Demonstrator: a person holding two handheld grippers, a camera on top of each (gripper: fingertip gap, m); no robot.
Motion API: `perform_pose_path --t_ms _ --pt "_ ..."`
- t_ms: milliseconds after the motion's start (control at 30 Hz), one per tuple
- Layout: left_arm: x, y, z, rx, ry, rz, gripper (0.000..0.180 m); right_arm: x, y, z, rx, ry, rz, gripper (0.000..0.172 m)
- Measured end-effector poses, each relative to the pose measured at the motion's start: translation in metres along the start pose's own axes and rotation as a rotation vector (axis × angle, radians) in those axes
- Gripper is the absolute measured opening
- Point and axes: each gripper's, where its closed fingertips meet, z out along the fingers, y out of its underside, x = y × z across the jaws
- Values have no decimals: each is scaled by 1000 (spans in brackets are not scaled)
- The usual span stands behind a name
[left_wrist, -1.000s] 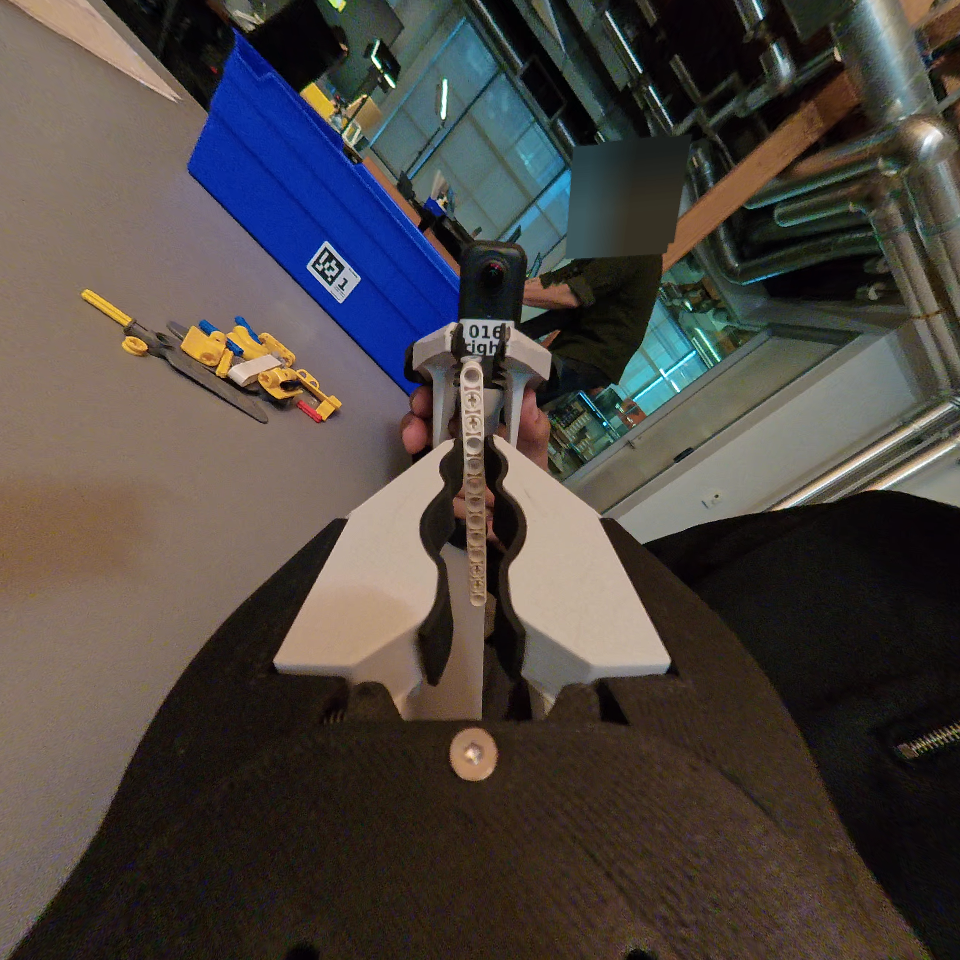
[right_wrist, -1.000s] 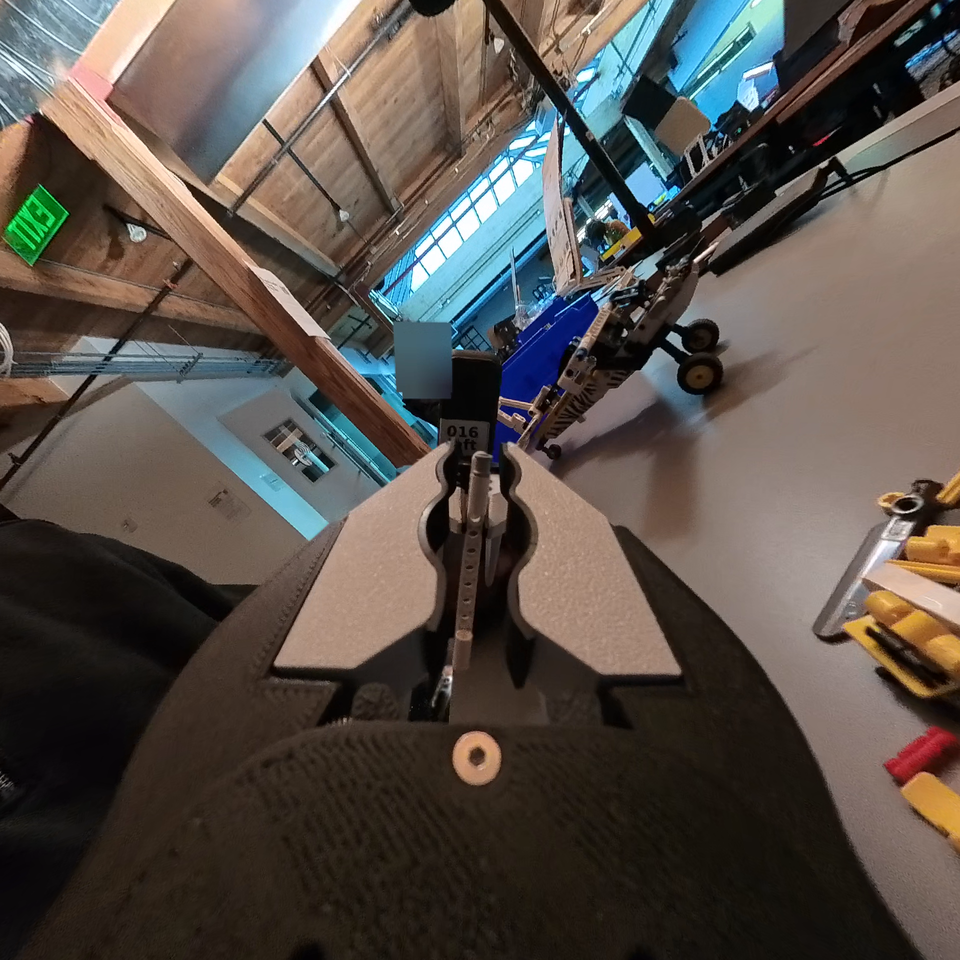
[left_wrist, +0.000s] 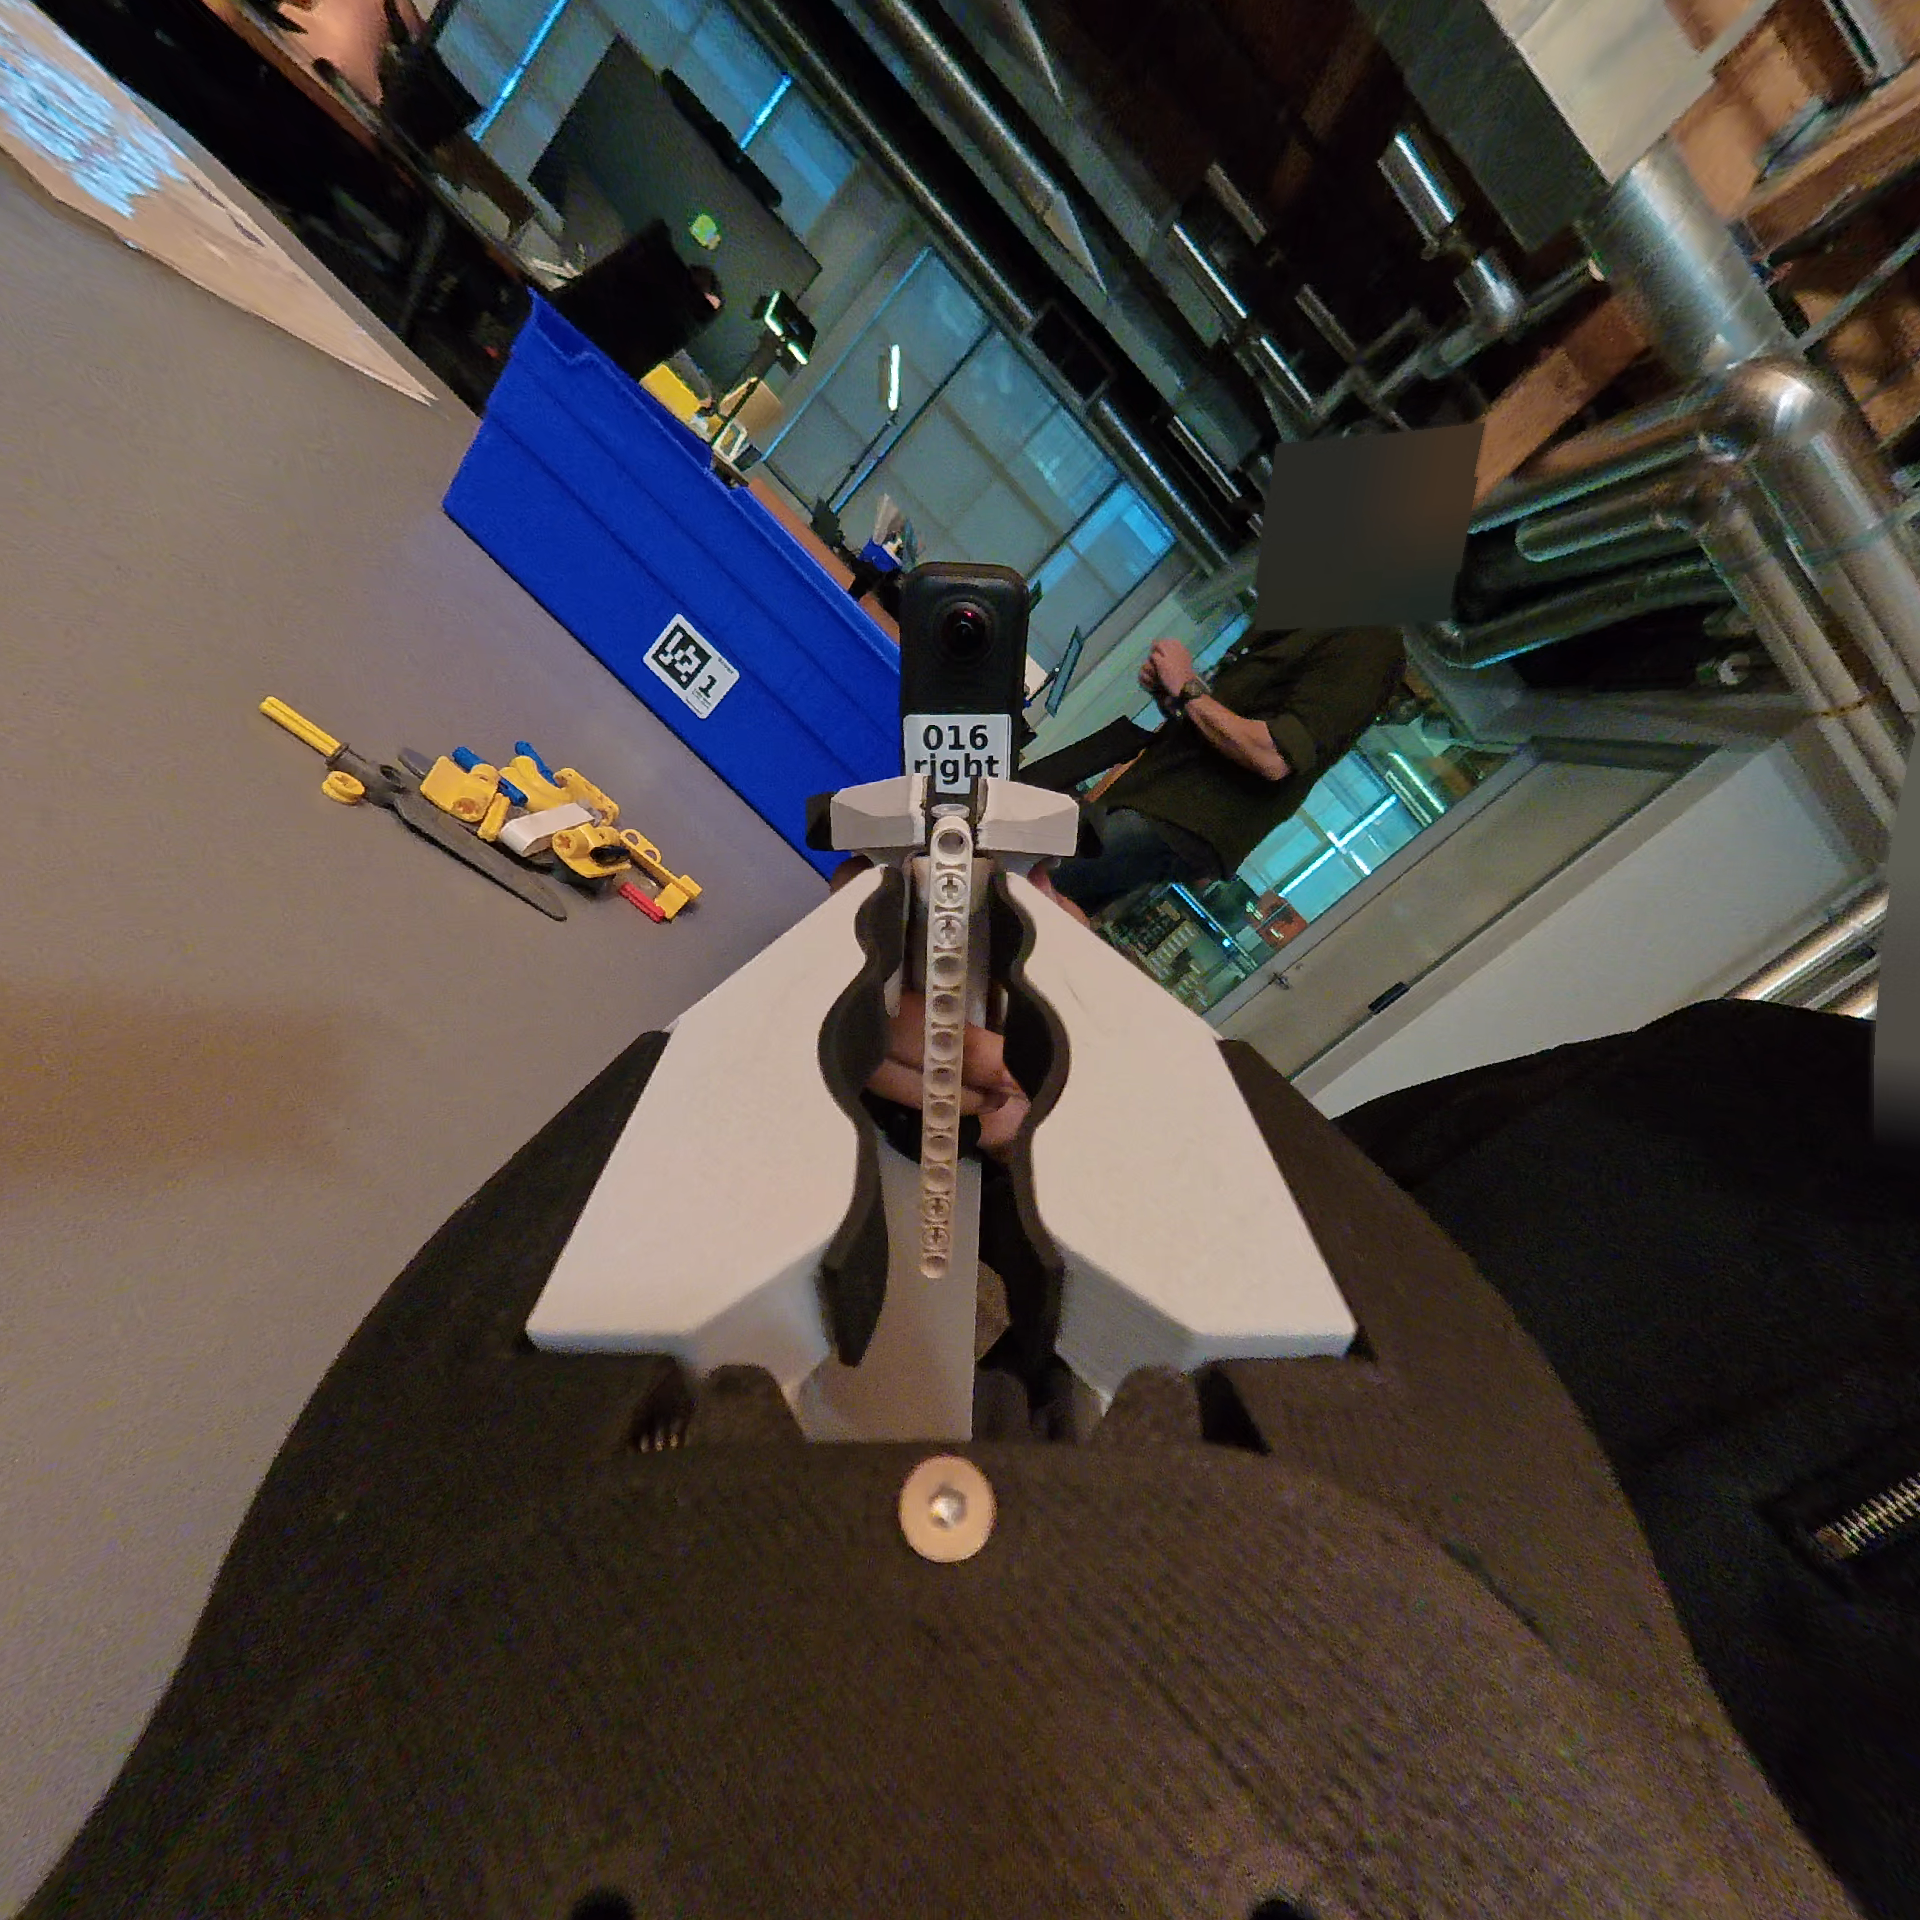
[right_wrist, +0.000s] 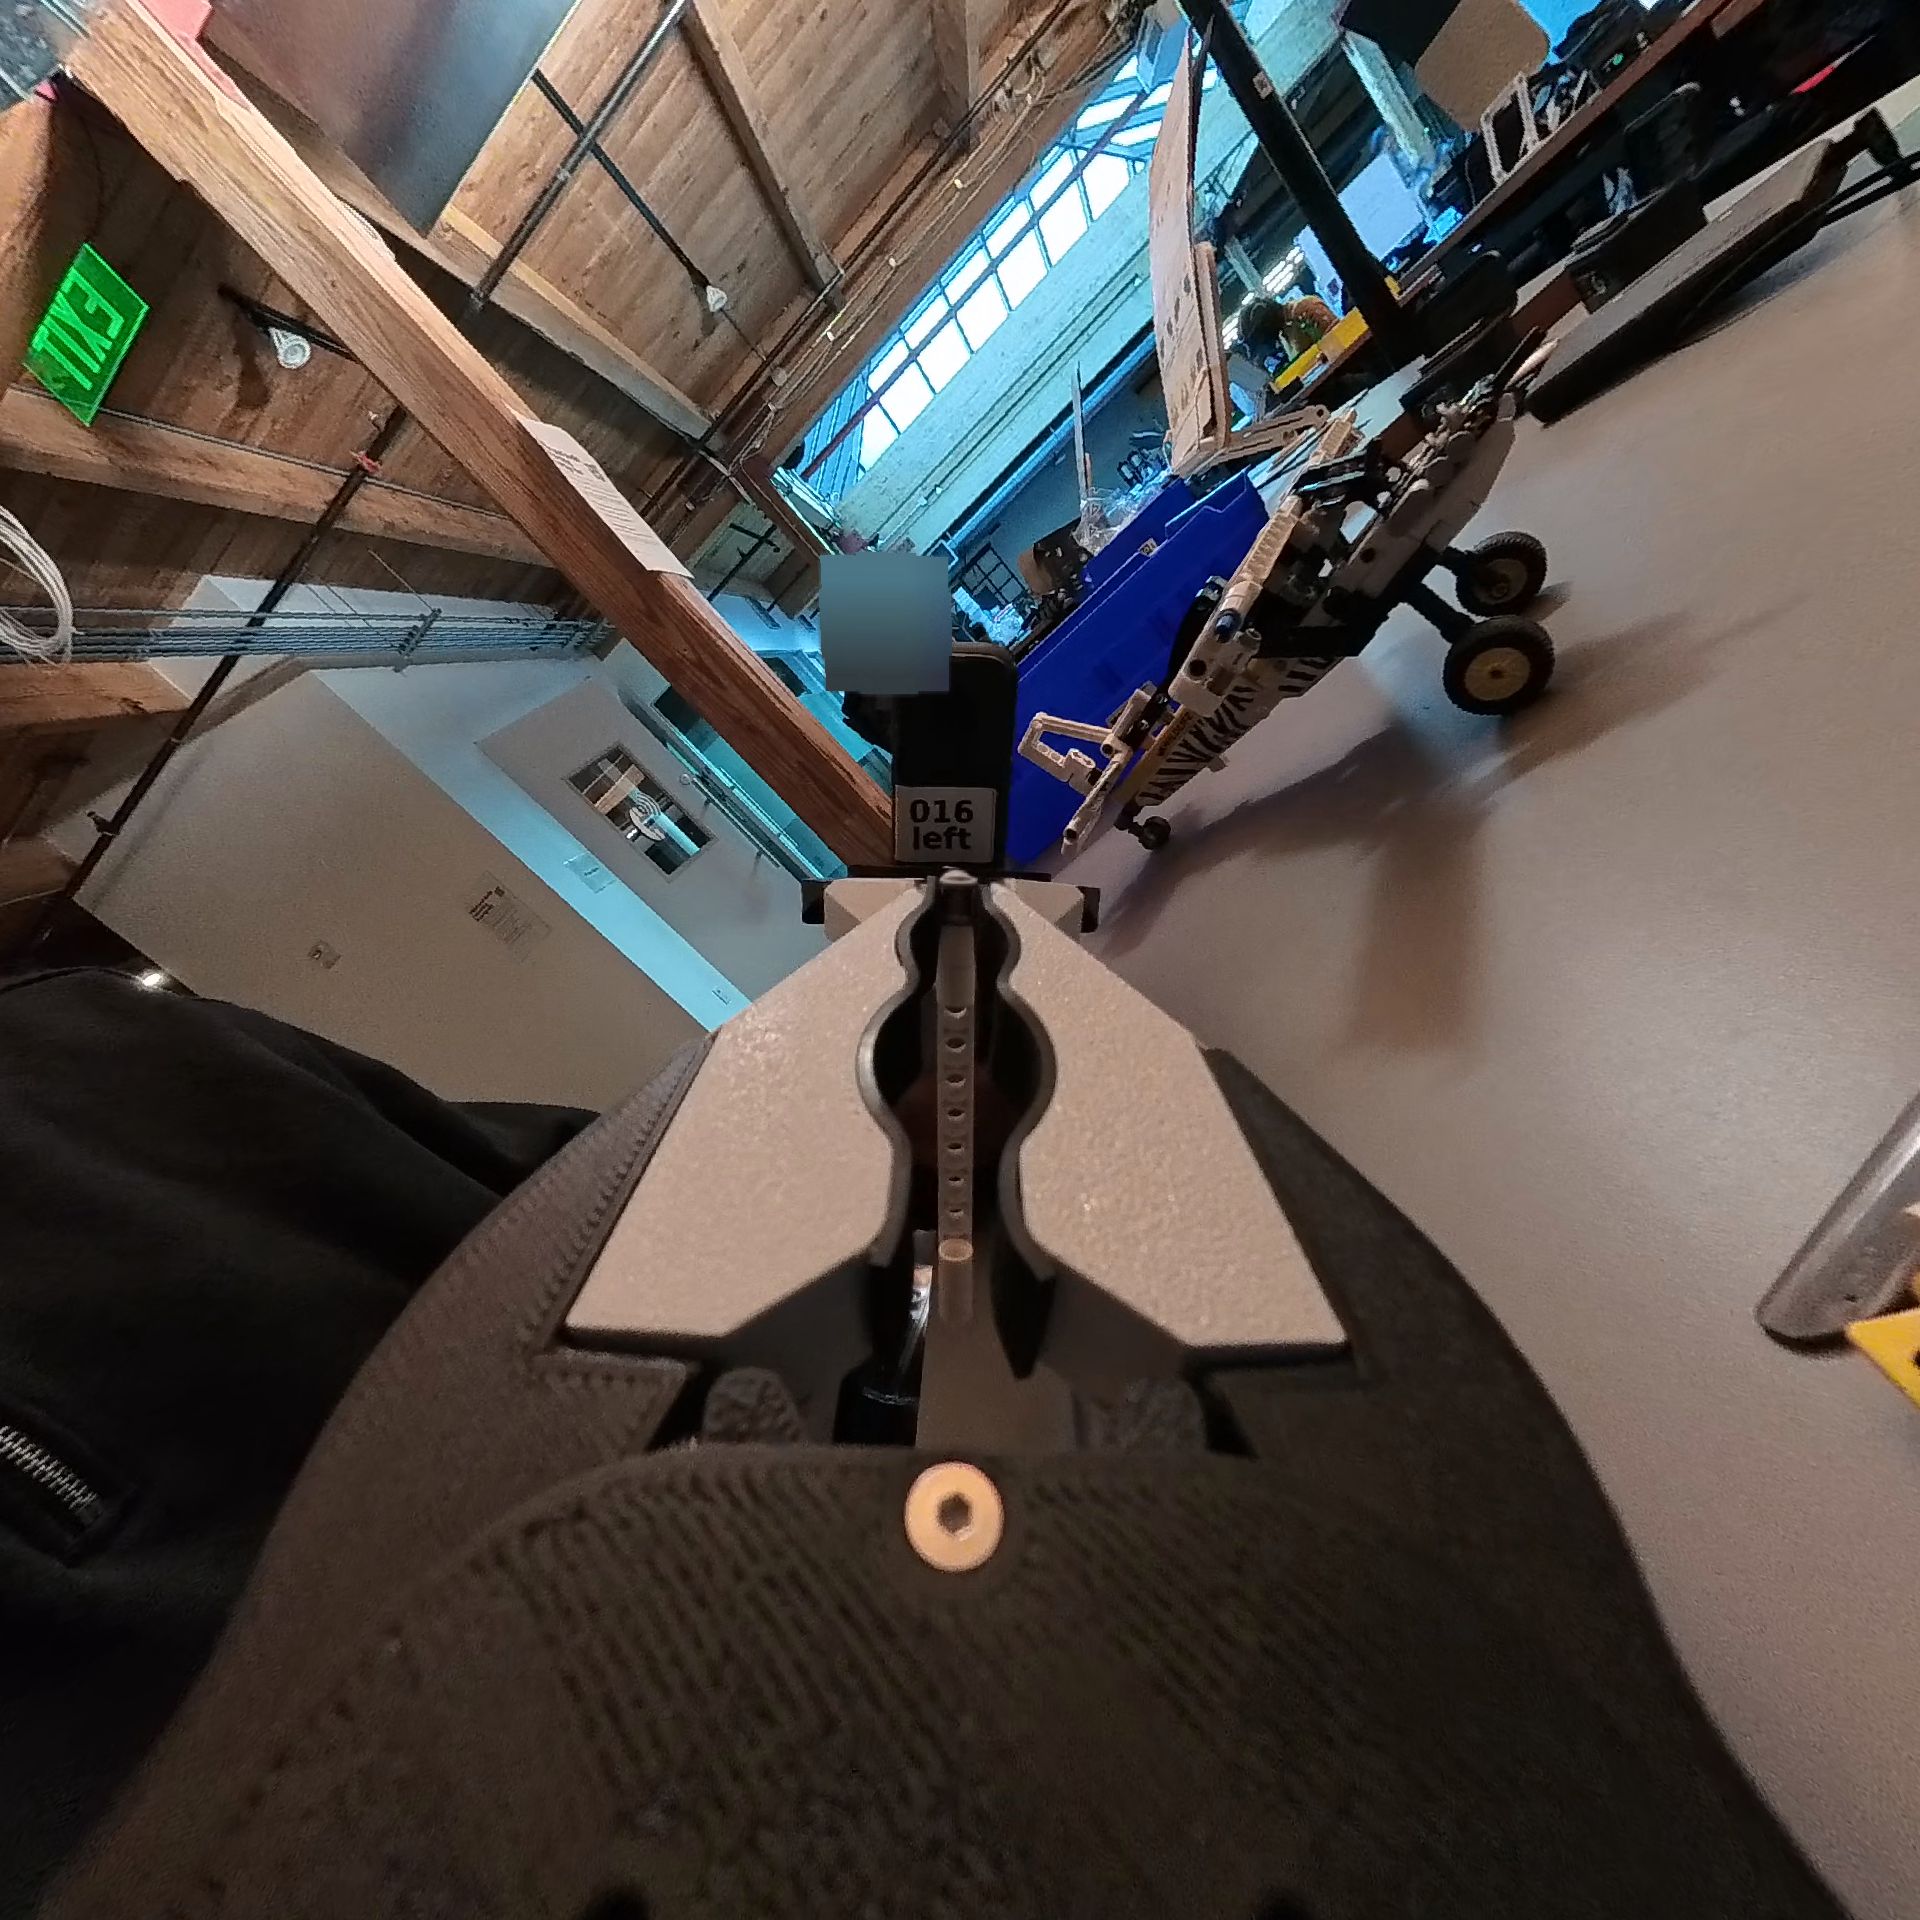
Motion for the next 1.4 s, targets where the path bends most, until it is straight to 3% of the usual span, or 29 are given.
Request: perform_pose_path --t_ms 133,767,867,967,1100,1233,1333,1400 --pt "0 4 2 -32 -6 4 3 1 -1 0 4 1 5 3" --pt "-3 10 7 -77 -30 -1 7 6 -9 -2 78 54 2 2" --pt "16 54 23 -310 14 51 4 16 -39 -25 277 25 100 1" --pt "30 75 36 -322 16 98 5 19 -46 -37 296 58 59 2" --pt "29 62 33 -251 32 46 4 23 -43 -38 253 110 37 3" --pt "24 38 24 -106 43 -33 3 53 -33 -47 70 413 -68 4" --pt "21 37 25 -95 7 0 4 84 -36 -80 -66 763 -262 4" --pt "19 37 25 -88 -7 8 3 98 -38 -100 -116 909 -292 4"
